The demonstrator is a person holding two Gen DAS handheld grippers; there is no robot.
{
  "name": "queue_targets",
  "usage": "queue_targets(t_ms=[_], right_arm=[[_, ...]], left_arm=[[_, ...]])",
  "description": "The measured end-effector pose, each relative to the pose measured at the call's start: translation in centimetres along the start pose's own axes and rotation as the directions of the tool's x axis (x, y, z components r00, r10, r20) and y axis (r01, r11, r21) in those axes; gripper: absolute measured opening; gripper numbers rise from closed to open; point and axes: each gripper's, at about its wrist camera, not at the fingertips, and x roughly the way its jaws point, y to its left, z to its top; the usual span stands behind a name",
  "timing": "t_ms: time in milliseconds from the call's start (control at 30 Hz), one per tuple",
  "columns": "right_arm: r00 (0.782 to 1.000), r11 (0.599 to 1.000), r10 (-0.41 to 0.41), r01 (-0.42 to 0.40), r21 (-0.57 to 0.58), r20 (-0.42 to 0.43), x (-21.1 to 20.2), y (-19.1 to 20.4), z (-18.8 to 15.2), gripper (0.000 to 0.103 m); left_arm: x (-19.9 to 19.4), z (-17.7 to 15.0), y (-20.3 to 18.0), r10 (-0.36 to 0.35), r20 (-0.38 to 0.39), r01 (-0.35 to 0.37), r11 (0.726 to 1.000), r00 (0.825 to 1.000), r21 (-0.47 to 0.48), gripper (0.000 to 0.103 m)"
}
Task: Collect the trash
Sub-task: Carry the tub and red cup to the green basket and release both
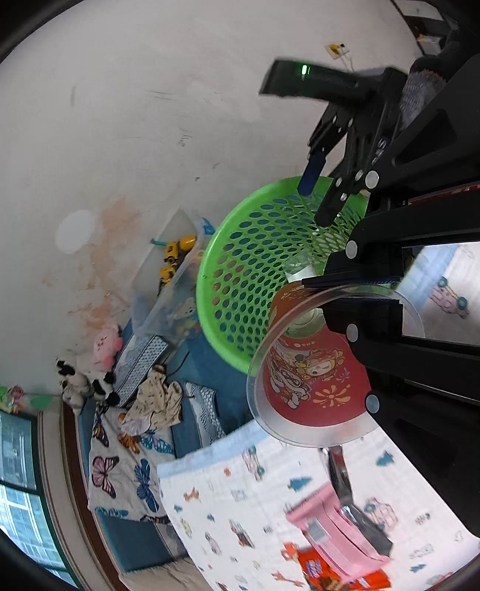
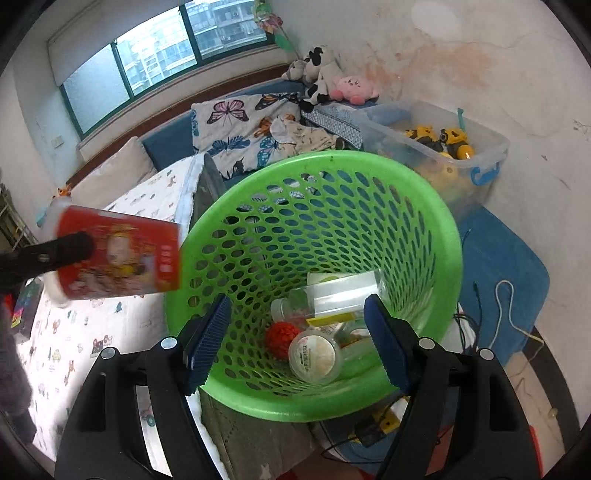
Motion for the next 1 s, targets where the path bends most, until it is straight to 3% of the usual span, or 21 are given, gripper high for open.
queue_targets(t_ms=[400, 567, 700, 1000], right_arm=[[1.000, 0.999, -0.008, 0.007, 0.036, 0.026, -1.6, -1.8, -0.5, 0.075], [1.000, 0.999, -0.016, 0.015, 0.044, 0.026, -2.0, -2.3, -0.8, 0.076], [0.999, 0.999, -0.019, 0.017, 0.049, 0.030, -2.2, -2.5, -1.0, 0.076], [0.999, 0.999, -0.008, 0.006, 0.040, 0.045, -3.1, -1.8, -1.0, 0.076]], left_arm=[[5.7, 1.0, -2.3, 0.012, -0.104, -0.009, 1.000, 0.994, 0.030, 0.006], [6.3, 0.6, -2.6, 0.002, -0.124, 0.001, 1.000, 0.992, 0.029, 0.008], [6.1, 0.2, -2.7, -0.004, -0.129, 0.008, 1.000, 0.992, 0.029, 0.034], [3.5, -0.7, -2.5, -0.012, -0.091, 0.017, 0.999, 0.996, 0.049, 0.038]])
